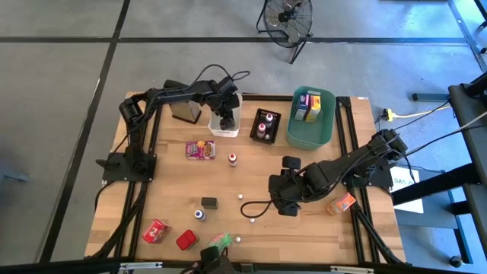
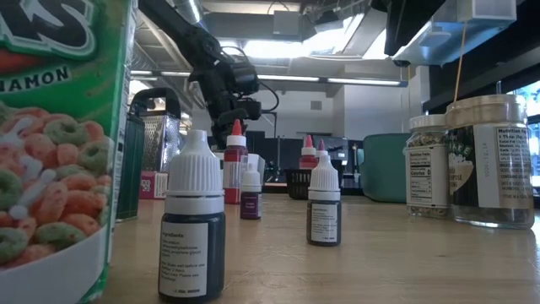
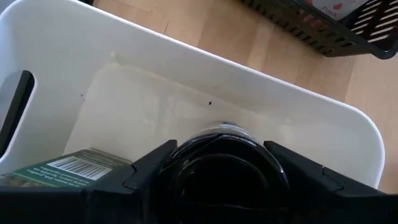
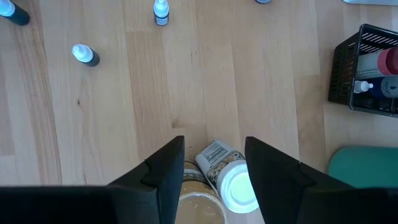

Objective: Pick & Place Kitchen Items
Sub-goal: Put the black seasoning bottle into the white bin, then put the red cereal box into the green bin

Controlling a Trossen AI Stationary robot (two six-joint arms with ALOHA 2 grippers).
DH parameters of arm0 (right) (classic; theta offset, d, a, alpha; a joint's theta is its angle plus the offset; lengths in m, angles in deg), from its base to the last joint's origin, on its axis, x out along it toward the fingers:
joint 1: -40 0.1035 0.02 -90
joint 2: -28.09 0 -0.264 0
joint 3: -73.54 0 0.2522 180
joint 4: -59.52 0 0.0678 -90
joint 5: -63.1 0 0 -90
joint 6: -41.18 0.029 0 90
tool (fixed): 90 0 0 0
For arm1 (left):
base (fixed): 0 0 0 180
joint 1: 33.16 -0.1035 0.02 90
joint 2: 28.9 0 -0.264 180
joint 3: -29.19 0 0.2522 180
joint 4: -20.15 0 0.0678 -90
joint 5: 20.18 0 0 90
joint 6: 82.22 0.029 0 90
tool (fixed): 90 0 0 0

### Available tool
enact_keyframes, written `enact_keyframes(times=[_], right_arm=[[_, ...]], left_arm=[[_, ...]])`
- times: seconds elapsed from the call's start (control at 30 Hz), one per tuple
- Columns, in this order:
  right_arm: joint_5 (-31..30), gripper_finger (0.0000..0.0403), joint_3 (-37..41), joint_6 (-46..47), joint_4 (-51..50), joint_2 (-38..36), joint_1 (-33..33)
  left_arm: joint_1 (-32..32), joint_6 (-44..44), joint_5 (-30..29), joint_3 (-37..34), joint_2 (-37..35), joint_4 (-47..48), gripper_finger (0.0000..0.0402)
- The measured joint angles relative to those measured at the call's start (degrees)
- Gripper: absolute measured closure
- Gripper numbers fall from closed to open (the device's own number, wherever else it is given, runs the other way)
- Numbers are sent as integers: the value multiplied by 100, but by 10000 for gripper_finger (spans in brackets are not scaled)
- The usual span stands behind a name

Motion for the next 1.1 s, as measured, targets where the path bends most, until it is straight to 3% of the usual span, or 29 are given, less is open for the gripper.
enact_keyframes(times=[0.27, 0.63, 0.87, 1.1], right_arm=[[0, 231, 0, 0, 2, 0, -1], [0, 231, 0, 0, 2, 0, -1], [0, 231, 0, 0, 2, 0, -1], [0, 231, 0, 0, 2, 0, -1]], left_arm=[[0, 105, 1, 0, 0, -1, 113], [2, 103, -15, 0, -293, -12, 110], [50, 84, -51, 0, -925, 329, 111], [355, -942, -444, 0, -1843, 1372, 111]])
